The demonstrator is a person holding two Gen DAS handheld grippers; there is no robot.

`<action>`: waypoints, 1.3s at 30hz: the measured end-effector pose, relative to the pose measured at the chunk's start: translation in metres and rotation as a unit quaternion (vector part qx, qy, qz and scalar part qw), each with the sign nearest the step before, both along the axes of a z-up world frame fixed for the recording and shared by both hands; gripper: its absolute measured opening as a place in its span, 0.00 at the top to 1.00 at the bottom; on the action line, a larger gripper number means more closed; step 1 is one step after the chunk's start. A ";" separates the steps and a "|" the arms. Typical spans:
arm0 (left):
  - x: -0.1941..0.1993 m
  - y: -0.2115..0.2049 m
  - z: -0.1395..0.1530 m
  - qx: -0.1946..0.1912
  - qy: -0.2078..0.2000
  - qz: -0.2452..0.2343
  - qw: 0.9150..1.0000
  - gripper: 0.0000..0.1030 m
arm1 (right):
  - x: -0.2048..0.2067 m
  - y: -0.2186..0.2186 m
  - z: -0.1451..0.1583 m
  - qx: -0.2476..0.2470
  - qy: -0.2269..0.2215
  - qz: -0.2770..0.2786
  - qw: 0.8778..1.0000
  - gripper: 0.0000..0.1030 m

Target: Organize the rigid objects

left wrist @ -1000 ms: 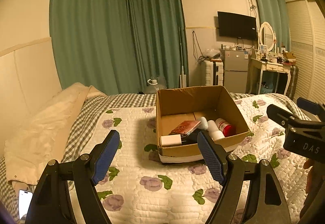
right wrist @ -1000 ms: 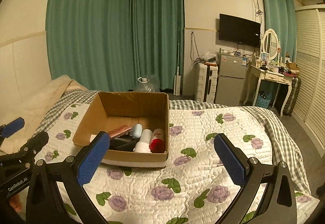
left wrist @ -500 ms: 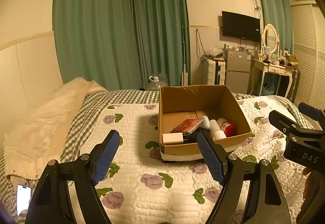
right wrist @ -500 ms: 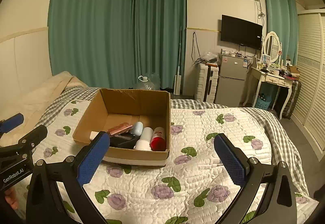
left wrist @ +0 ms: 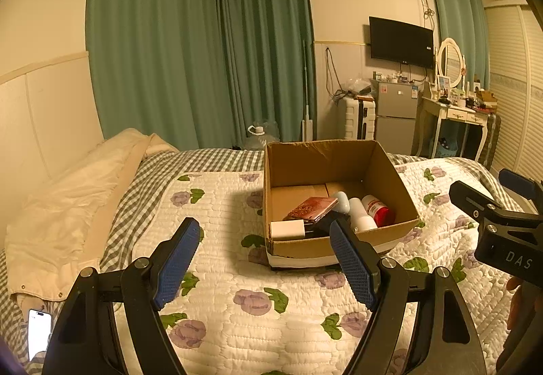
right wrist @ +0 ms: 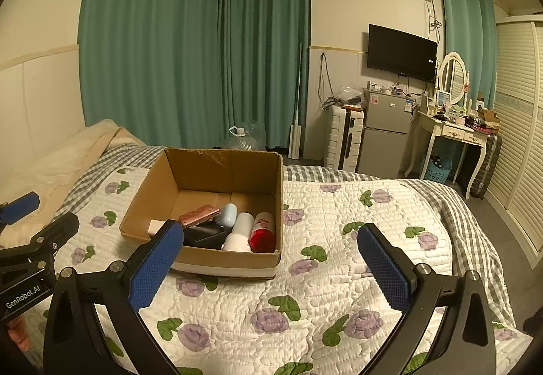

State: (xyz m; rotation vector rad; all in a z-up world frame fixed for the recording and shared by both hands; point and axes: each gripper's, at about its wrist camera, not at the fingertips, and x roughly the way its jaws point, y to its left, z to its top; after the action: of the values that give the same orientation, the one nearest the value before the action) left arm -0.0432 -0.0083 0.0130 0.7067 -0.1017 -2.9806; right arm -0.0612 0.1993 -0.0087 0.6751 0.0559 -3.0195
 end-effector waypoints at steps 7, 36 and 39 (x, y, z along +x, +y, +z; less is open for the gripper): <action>0.000 0.000 -0.001 0.000 -0.001 0.000 1.000 0.21 | 0.000 0.000 0.000 -0.001 0.000 0.000 1.000 0.00; -0.003 -0.003 -0.002 -0.001 -0.003 0.002 1.000 0.21 | 0.000 0.000 -0.002 0.000 -0.006 0.000 1.000 0.00; -0.003 -0.004 -0.002 -0.001 -0.003 0.002 1.000 0.21 | 0.000 0.000 -0.002 0.001 -0.007 0.000 1.000 0.00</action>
State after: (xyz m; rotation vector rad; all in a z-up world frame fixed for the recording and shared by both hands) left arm -0.0458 -0.0121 0.0111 0.7161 -0.1031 -2.9745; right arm -0.0612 0.1990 -0.0110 0.6966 0.0579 -3.0147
